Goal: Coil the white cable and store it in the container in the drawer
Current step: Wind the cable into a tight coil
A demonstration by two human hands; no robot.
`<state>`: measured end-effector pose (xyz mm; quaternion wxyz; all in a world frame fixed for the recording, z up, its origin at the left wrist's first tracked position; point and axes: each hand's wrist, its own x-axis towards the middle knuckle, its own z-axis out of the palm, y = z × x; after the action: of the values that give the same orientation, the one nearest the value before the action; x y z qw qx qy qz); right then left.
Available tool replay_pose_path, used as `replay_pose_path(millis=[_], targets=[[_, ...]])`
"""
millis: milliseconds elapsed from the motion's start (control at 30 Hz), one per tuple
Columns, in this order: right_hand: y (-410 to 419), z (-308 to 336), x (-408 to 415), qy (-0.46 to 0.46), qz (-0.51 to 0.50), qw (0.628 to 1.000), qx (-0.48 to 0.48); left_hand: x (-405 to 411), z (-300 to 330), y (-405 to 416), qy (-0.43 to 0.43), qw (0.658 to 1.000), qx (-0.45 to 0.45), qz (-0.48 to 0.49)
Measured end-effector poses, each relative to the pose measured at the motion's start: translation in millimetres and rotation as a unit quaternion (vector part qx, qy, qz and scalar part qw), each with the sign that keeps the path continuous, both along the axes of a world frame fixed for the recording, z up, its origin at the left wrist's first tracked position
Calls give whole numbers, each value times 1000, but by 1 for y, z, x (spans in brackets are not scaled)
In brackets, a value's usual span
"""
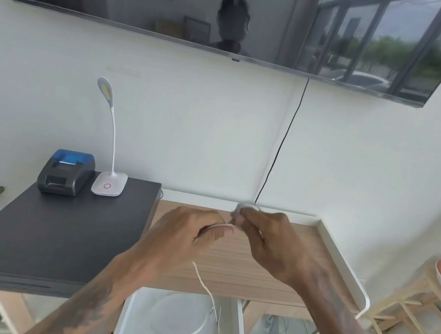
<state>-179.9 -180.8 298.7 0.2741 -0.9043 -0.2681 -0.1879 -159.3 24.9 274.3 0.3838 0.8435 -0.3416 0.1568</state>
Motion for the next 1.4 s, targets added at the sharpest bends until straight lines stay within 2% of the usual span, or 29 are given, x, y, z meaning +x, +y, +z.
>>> replay_pose_path(millis=[100,200,267,367,533,633,700,767,867,967,1100,1167,1233,1333,1400], targets=[[-6,3,-6,201,55,978,-21,6,8,14,24,999,-6,-29],[-11,9,-8,366,116,917,111,9,7,14,55,994,-83,-51],[-13,14,-11,411,135,880,196,9,4,11,84,986,-132,-54],[-17,16,-16,419,168,851,268,10,-2,12,168,967,-175,-78],[-27,17,-21,457,206,780,374,11,-8,26,370,876,-266,-158],[-30,15,-20,458,206,772,389,12,-7,32,440,823,-284,-219],[-32,14,-19,449,201,774,400,13,-9,34,455,806,-290,-245],[-35,14,-17,445,196,767,419,10,-8,34,447,816,-268,-250],[-36,12,-16,438,205,744,461,1,-11,28,411,850,-222,-244],[-31,11,-16,419,208,721,510,-11,-21,16,397,862,-226,-221],[-23,14,-16,399,208,673,587,-30,-37,-10,352,873,-301,-153],[-17,15,-16,396,243,627,625,-36,-43,-24,334,855,-383,-103],[-9,17,-16,382,273,602,646,-41,-45,-33,314,838,-440,-72],[3,17,-14,342,246,587,691,-50,-43,-45,286,858,-423,-54],[10,12,-12,305,175,611,709,-56,-38,-50,285,869,-400,-55]])
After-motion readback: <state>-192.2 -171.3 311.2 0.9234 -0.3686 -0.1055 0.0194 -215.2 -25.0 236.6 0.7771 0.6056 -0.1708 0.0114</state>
